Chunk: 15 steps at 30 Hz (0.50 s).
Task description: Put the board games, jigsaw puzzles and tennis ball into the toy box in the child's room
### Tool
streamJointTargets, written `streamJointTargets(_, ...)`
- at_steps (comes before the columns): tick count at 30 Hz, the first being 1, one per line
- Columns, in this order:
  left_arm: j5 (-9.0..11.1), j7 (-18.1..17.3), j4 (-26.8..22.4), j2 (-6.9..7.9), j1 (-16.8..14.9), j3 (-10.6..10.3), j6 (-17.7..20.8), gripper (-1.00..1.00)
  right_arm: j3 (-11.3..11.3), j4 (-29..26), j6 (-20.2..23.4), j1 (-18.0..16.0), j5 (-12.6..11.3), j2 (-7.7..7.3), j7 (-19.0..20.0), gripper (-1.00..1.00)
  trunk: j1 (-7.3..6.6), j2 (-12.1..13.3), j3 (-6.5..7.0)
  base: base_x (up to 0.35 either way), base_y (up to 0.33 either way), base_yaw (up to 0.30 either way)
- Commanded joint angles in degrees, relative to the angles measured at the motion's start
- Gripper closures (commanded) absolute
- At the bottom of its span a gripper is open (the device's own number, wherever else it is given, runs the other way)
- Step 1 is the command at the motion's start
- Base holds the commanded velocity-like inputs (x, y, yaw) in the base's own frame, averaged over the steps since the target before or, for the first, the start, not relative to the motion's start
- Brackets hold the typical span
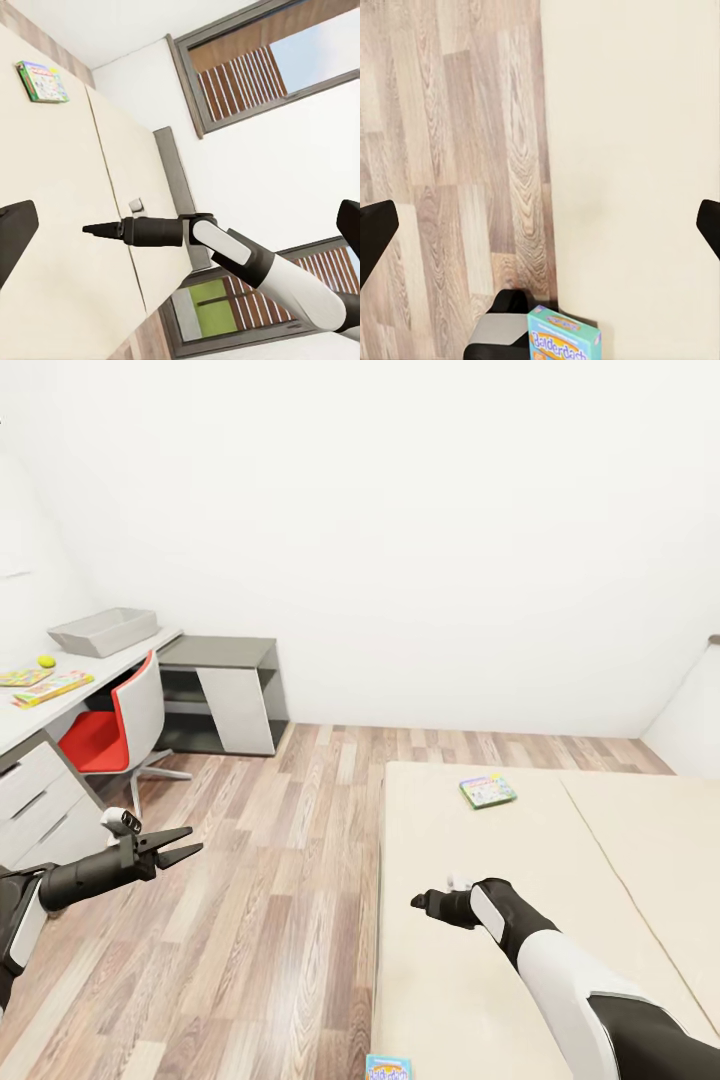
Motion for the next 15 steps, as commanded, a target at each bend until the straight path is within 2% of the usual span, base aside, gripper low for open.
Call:
streamJointTargets(1,-0.01,-0.21,0.0,0.01,-0.04,-0.01,0.61,-1.0,-0.47,-0.08,0.34,-0.03,0.1,0.04,0.08,-1.0,0.04,-0.11,-0.01,0.0,0.0,0.0)
streamJointTargets(15,-0.01,-0.21,0.0,0.01,-0.04,-0.01,0.61,-1.0,-0.47,-0.08,0.34,-0.03,0.1,0.04,0.06,-1.0,0.04,-0.11,1.31,0.0,0.0,0.0)
